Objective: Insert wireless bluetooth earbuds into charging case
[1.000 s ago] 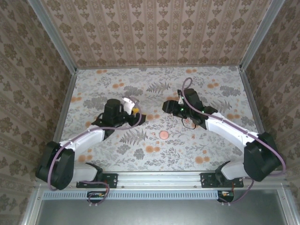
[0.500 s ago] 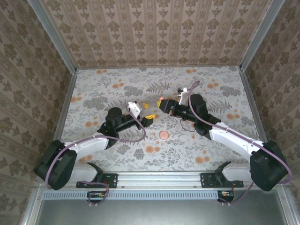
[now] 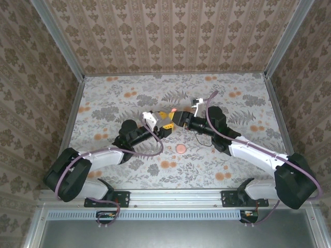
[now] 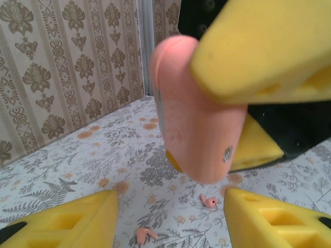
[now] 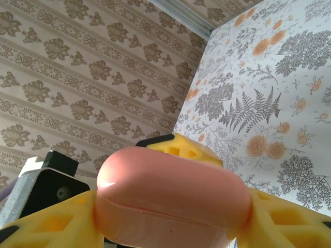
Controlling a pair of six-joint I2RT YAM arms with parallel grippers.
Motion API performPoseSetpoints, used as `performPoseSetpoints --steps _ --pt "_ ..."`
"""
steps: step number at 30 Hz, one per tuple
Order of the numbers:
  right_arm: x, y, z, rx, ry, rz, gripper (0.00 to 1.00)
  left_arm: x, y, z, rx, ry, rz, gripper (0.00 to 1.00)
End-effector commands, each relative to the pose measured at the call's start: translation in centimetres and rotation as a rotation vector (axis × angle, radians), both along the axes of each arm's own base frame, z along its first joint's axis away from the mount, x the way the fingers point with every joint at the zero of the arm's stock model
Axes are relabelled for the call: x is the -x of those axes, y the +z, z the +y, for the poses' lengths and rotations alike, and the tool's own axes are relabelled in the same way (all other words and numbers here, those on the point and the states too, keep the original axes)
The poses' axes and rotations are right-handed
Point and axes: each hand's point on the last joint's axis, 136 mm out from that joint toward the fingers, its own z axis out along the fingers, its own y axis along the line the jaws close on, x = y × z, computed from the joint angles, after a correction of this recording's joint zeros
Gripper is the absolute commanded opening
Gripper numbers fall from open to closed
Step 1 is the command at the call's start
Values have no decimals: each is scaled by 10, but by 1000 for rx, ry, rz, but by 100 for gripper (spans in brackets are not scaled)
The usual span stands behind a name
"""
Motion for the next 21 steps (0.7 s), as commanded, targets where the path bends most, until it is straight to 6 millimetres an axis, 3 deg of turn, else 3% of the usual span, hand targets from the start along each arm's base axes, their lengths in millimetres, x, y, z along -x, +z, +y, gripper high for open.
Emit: performPoseSetpoints --steps 1,10,14,21 --pt "4 6 7 -36 24 -14 49 3 25 -4 87 -24 -28 55" --pt "5 -1 14 -29 35 -6 49 8 35 -7 131 -53 -14 51" --pt "5 -2 15 -29 37 -6 49 10 37 -9 139 -65 -5 42" --pt "8 -6 15 -3 34 -2 49 18 43 -14 142 -122 20 34"
